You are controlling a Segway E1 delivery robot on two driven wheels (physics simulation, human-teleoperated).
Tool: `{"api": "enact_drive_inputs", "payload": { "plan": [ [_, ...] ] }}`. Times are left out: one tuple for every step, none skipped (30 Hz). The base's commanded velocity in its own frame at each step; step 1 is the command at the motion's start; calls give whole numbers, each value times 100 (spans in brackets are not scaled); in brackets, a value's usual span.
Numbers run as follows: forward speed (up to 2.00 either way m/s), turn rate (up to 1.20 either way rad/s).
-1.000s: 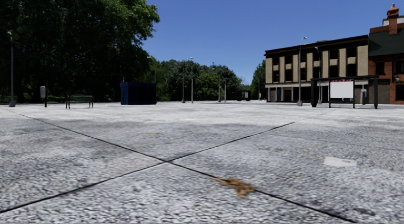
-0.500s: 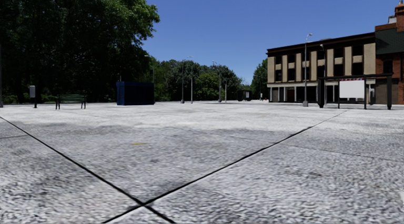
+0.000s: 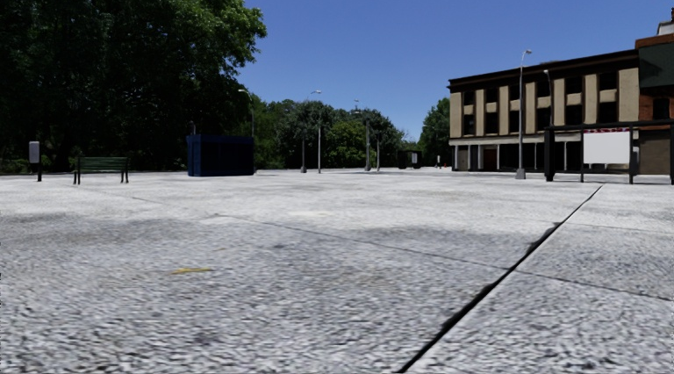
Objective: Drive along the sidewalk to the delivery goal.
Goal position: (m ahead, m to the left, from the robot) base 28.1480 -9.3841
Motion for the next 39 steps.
{"api": "enact_drive_inputs", "payload": {
  "plan": [
    [200, 0],
    [200, 0],
    [200, 0],
    [200, 0],
    [200, 0],
    [200, 0],
    [200, 0],
    [200, 0],
    [200, 0],
    [200, 0],
    [200, 0],
    [200, 0],
    [200, 0],
    [200, 0],
    [200, 0],
    [200, 0],
    [200, 0],
    [200, 0],
    [200, 0],
    [200, 0],
    [200, 0],
    [200, 0],
    [200, 0],
    [200, 0],
    [200, 0],
    [200, 0],
    [200, 0],
    [200, 0],
    [200, 0],
    [200, 0],
    [200, 7],
    [200, 20],
    [200, 29],
    [200, 29],
    [200, 31],
    [200, 32],
    [200, 31],
    [200, 31],
    [200, 0]
  ]
}}
